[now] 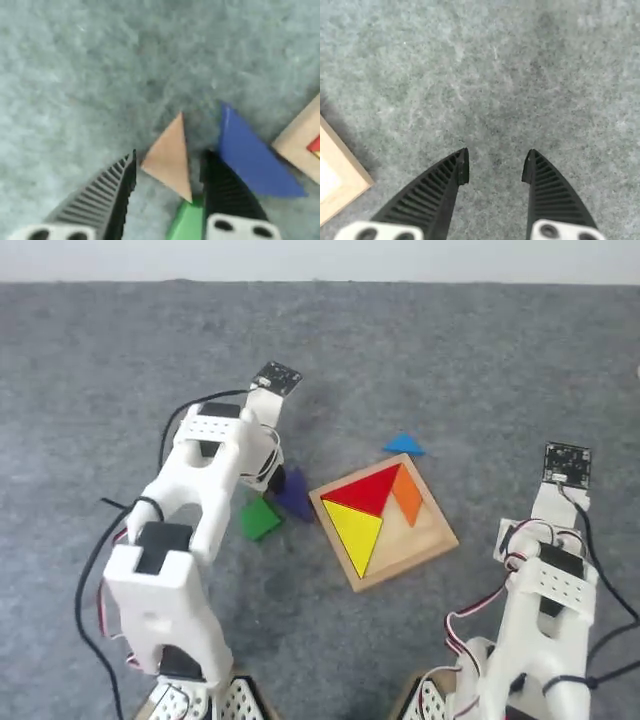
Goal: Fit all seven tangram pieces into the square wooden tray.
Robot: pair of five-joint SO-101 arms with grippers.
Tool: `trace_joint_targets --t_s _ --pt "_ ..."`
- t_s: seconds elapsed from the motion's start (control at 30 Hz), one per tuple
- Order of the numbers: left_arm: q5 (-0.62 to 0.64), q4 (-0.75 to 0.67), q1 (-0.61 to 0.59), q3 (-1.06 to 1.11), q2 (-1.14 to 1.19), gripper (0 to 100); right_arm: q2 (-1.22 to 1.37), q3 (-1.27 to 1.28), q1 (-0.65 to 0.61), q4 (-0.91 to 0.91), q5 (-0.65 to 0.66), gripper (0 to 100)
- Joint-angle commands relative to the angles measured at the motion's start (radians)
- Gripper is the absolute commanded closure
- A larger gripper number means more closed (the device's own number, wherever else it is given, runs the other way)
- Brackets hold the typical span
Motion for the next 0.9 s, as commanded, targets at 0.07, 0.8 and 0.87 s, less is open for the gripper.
trace_joint_targets --t_s 0.07,0.8,0.87 --pt "-0.025 0.138 0.014 -0.182 0.112 80 -0.025 -0.008 -0.004 -0.015 0.014 81.5" --pt "0.012 0.351 0.052 -0.249 -0.163 95 -0.027 -0.008 -0.004 -0.016 0.014 81.5" --pt "0.066 0.388 0.084 -0.246 -0.227 95 -0.027 -0.008 -0.004 -0.016 0.014 81.5"
